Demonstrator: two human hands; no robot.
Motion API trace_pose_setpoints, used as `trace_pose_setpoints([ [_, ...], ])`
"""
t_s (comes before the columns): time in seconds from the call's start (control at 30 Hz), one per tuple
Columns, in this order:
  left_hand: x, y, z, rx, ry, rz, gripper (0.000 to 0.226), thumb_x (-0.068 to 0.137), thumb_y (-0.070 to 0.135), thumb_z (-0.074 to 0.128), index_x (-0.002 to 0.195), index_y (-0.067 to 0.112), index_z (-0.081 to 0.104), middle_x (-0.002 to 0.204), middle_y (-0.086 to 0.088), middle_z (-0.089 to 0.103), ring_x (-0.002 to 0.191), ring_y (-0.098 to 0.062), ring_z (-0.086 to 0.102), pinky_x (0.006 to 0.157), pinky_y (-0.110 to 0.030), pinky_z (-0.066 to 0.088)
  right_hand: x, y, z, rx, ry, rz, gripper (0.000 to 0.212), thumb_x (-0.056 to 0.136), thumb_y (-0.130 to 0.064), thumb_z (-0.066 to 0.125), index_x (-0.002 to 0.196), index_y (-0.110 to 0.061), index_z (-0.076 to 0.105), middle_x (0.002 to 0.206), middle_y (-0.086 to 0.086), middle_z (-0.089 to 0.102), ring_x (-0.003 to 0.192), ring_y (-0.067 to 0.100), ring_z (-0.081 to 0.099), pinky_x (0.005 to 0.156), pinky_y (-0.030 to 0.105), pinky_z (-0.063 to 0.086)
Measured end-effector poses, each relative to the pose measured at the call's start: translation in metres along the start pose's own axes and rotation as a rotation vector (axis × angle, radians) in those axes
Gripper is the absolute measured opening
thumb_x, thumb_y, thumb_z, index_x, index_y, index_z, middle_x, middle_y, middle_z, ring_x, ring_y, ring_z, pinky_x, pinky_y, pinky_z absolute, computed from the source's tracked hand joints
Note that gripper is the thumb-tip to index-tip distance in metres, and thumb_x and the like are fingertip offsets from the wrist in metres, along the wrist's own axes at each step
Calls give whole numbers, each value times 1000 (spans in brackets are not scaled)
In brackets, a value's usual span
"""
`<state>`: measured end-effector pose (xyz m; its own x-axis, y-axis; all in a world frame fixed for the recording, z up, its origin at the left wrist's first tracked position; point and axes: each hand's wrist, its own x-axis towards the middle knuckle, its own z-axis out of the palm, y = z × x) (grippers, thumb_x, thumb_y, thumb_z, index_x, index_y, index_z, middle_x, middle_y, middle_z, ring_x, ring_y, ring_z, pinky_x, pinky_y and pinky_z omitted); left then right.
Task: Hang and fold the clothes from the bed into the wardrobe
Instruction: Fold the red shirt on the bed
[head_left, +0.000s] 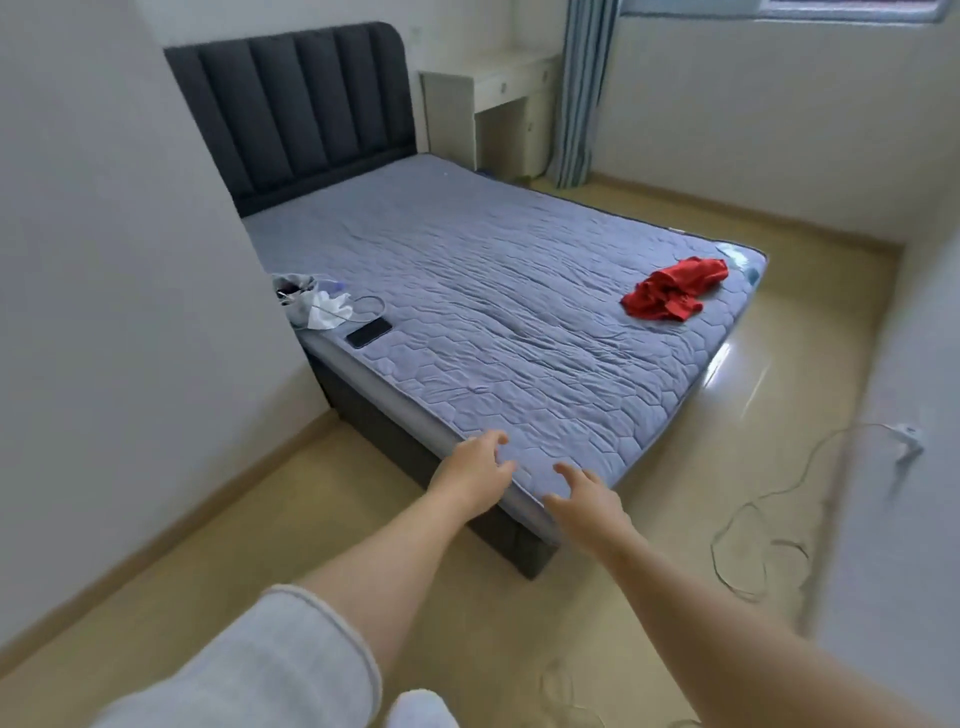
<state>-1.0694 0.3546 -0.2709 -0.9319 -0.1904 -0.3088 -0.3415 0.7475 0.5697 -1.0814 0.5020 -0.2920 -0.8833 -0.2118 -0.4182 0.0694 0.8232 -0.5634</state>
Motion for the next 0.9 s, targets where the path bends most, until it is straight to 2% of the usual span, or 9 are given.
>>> trace_pose_setpoints([
  [0.3, 102, 100, 55, 67, -167, 174, 41, 95, 26, 46, 135, 17, 43, 134, -6, 50, 122, -23, 48, 98, -35, 42, 62, 74, -73, 119, 96, 178, 55, 91, -30, 46, 144, -24, 32, 150, 5, 30, 132, 27, 37, 108, 38, 33],
  [0.43, 166, 137, 71, 85, -184, 229, 41, 93, 25, 48, 133, 15, 46, 132, -7, 53, 120, -24, 50, 96, -30, 39, 114, 97, -106, 111, 126, 243, 53, 91, -31, 44, 143, -25, 32, 148, 4, 32, 129, 28, 40, 103, 33, 35],
  [0.67, 289, 196, 86, 87, -248, 223, 40, 92, 22, 49, 131, 15, 48, 128, -10, 56, 117, -26, 51, 96, -32, 41, 224, 107, -169, 135, 103, 297, 53, 91, -28, 43, 143, -24, 32, 149, 6, 31, 133, 27, 35, 108, 36, 31],
  [0.9, 384, 269, 98, 139, -288, 259, 39, 92, 22, 49, 130, 14, 48, 129, -10, 56, 118, -25, 51, 94, -30, 40, 307, 132, -241, 229, 154, 337, 53, 92, -26, 44, 143, -22, 33, 148, 6, 33, 133, 27, 35, 109, 37, 31],
])
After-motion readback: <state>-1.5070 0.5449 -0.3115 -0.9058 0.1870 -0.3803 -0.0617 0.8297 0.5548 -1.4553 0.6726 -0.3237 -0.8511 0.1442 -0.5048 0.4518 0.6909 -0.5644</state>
